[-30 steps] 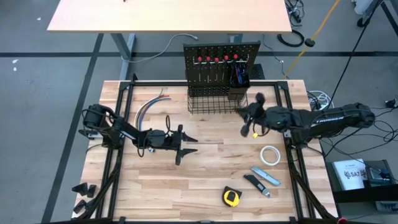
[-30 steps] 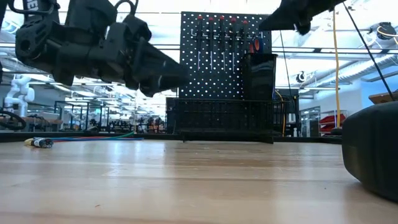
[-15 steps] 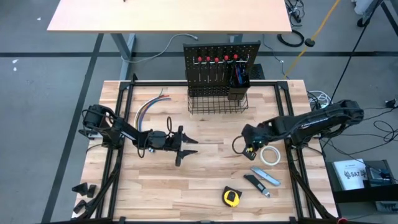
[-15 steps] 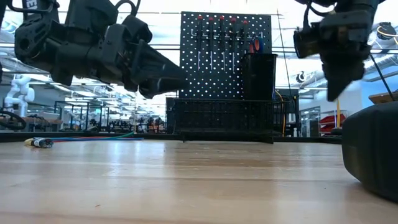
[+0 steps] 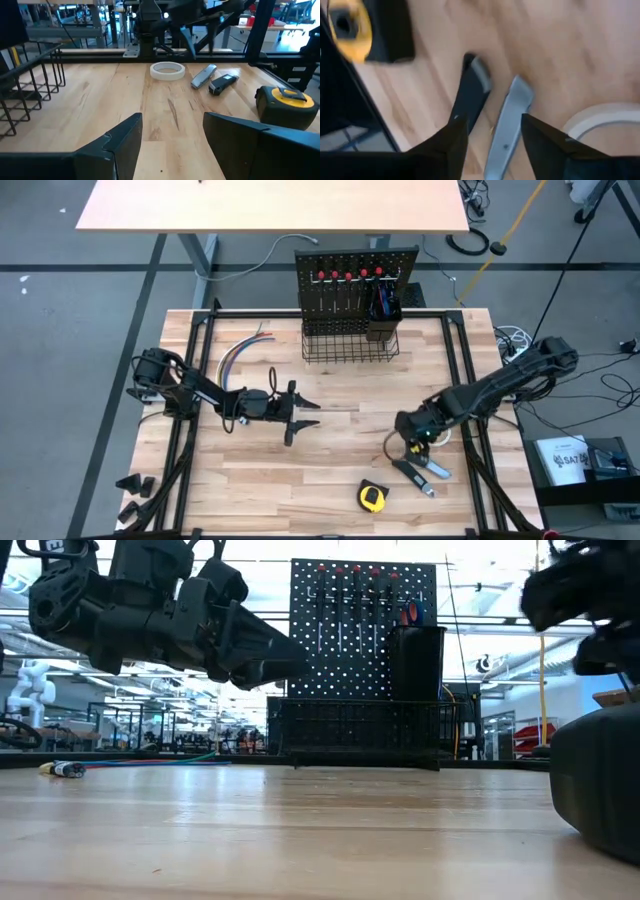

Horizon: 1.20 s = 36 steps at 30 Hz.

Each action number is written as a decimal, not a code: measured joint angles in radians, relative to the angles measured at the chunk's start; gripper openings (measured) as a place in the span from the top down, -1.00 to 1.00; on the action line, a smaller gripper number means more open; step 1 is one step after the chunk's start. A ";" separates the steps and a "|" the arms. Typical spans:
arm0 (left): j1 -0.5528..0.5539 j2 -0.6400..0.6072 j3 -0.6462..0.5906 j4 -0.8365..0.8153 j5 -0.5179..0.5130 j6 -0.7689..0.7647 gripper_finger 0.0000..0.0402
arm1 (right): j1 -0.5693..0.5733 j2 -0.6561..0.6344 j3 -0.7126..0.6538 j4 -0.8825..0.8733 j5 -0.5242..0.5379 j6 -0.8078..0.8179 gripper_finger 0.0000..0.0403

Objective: Hang tools onto peg board
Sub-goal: Put the silver cutter knife into the wire basket bin on the pegboard

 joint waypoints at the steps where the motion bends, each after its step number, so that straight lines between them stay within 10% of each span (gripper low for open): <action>1: 0.000 0.000 0.000 0.000 0.000 0.008 -0.08 | 0.022 0.000 0.000 0.000 -0.004 0.003 0.13; 12: -0.001 -0.001 0.040 -0.039 0.032 0.060 -0.08 | 0.228 0.008 0.000 -0.001 0.049 0.143 -0.03; 20: -0.068 -0.002 0.325 -0.625 -0.013 0.147 -0.08 | 0.315 0.097 0.000 -0.006 0.104 0.185 0.01; 36: -0.079 0.009 0.338 -0.624 -0.007 0.146 -0.08 | 0.393 0.266 0.000 -0.023 0.116 0.234 0.01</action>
